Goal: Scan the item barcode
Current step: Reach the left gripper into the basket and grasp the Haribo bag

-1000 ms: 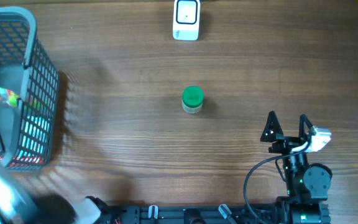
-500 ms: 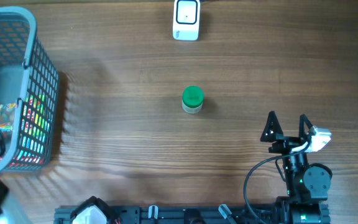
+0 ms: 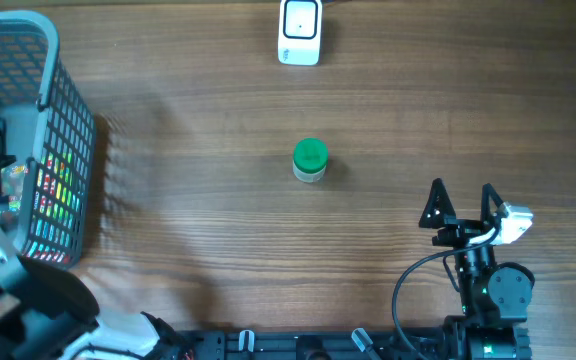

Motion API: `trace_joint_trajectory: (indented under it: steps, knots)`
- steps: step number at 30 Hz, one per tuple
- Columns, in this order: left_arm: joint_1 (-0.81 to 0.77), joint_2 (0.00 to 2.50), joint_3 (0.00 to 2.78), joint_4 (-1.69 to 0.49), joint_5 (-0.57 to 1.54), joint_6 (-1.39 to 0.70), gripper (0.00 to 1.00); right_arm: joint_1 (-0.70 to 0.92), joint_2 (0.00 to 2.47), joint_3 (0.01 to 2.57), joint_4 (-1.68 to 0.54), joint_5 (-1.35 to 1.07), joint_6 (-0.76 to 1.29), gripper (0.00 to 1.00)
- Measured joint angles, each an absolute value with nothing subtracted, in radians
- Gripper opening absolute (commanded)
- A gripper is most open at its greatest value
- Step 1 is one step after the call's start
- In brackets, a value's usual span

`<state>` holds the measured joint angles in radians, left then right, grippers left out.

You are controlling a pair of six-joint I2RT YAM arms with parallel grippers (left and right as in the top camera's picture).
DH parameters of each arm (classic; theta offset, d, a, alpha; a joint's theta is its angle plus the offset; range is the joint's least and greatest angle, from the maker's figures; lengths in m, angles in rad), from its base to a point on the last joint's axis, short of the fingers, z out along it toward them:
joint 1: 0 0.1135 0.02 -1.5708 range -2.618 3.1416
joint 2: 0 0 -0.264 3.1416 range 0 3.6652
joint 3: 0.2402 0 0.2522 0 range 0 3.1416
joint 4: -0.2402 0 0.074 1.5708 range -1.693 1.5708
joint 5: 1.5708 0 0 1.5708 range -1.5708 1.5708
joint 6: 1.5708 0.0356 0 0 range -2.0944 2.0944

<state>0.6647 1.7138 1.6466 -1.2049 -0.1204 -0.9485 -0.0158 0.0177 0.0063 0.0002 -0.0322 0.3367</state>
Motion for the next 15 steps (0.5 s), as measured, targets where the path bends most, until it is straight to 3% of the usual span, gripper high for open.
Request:
trace_joint_trajectory:
  steps: [15]
  knots:
    - [0.718, 1.827, 1.620, -1.212, -0.240, -0.986, 1.00, -0.016, 0.018, 0.006, 0.000, -0.032, 0.337, 1.00]
